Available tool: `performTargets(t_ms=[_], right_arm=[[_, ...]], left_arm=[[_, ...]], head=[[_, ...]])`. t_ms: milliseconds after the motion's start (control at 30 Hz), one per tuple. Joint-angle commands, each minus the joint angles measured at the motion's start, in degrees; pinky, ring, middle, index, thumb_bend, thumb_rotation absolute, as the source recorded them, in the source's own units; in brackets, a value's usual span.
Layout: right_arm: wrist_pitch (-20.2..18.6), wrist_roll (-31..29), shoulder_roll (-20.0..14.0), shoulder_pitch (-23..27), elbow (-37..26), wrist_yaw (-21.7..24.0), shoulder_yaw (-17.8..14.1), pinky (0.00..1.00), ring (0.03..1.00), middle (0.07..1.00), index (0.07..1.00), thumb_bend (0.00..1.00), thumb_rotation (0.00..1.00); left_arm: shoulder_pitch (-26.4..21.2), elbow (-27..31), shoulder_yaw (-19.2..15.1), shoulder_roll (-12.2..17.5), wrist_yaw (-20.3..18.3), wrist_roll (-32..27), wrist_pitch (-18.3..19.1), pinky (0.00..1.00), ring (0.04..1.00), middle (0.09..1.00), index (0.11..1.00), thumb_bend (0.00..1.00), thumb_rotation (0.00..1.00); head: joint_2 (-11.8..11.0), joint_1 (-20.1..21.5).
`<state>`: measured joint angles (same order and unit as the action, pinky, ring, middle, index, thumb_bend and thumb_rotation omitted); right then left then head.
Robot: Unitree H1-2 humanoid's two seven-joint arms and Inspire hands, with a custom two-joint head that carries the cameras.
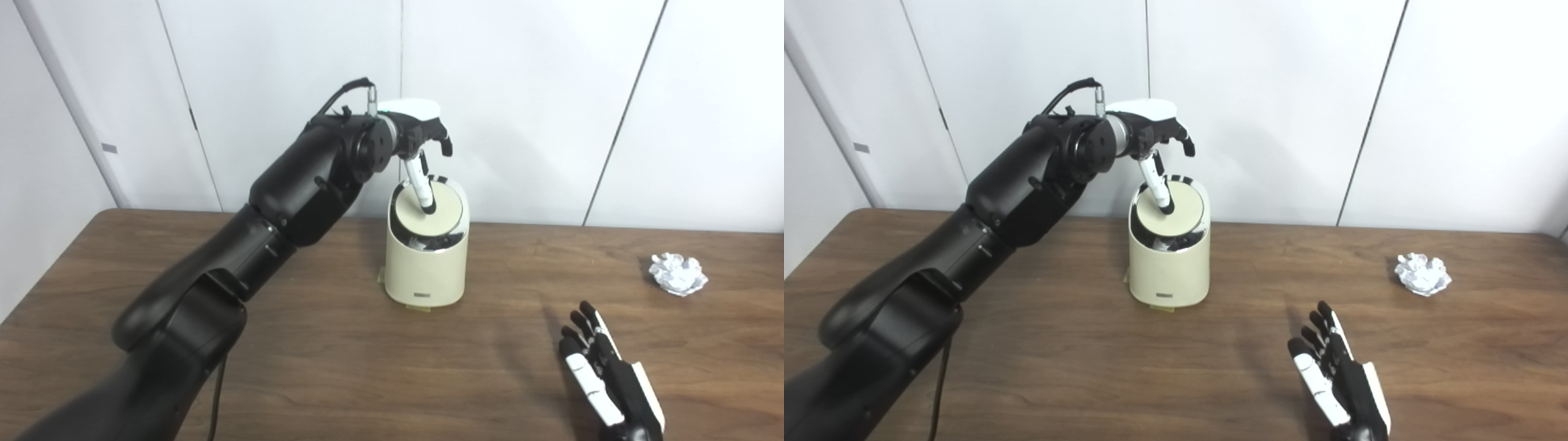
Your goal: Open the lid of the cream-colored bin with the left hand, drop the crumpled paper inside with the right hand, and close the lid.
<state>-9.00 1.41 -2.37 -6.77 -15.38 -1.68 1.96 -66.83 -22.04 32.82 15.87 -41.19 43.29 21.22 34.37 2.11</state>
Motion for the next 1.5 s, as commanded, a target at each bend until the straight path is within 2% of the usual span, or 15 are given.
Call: performTargets(t_ms=[0,133,267,400,733,967,1233,1467], right_arm=[[-0.1,0.8,0.8,-0.9,-1.9,0.3,0.8,0.83,0.899,0.954,0.973,0.54,0.71],[0.1,0.2,0.9,-1.0,-2.2,0.4,0.7,0.85,0.908,0.959,0.978,0.53,0.70],[0.1,0.2,0.8,-1.0,-2.2,0.5,0.7,0.85,0.915,0.965,0.985,0.53,0.71],[0.0,0.2,1.0,-1.0,-2.2,0.2,0.6,0.84,0.905,0.957,0.985,0.55,0.72],[-0.4,0.9,1.3,-1.3,-2.9,-0.3,0.7,0.85,0.904,0.953,0.990,0.56,0.72],[-1.5,1.1,1.3,-1.4,-3.9,-0.3,0.8,0.85,0.905,0.961,0.998,0.54,0.72],[-1.7,2.2,1.3,-1.4,-4.4,-0.5,0.7,0.84,0.902,0.955,0.990,0.55,0.73],[-2.2,2.3,1.5,-1.5,-5.1,-0.4,0.7,0.83,0.901,0.953,0.988,0.54,0.74]], left_arm=[[-3.0,0.4,-0.1,1.2,0.9,1.4,-0.8,0.79,0.922,0.955,0.861,0.88,0.10],[-2.3,0.7,0.8,1.6,1.4,2.4,-1.9,0.76,0.904,0.945,0.852,0.90,0.15],[-1.3,-0.2,-0.8,0.5,1.6,0.9,-1.2,0.75,0.885,0.945,0.857,0.89,0.09],[-0.9,-1.8,-0.8,-0.4,2.7,1.4,-1.7,0.69,0.850,0.928,0.854,0.90,0.08],[0.7,-4.5,1.1,-1.4,6.3,3.3,-4.2,0.75,0.901,0.908,0.847,0.91,0.09],[2.4,-5.1,2.2,-1.7,10.0,4.5,-6.5,0.79,0.900,0.899,0.848,0.89,0.10],[3.2,-5.0,3.4,-2.0,10.6,5.7,-7.8,0.79,0.896,0.894,0.849,0.90,0.10],[5.1,-3.0,4.3,-2.6,9.8,6.6,-7.7,0.84,0.921,0.902,0.853,0.88,0.10]], head=[[0.2,0.2],[0.2,0.3],[0.2,0.4],[0.2,0.8],[0.3,1.6],[0.6,1.8],[1.0,1.8],[1.2,1.9]])
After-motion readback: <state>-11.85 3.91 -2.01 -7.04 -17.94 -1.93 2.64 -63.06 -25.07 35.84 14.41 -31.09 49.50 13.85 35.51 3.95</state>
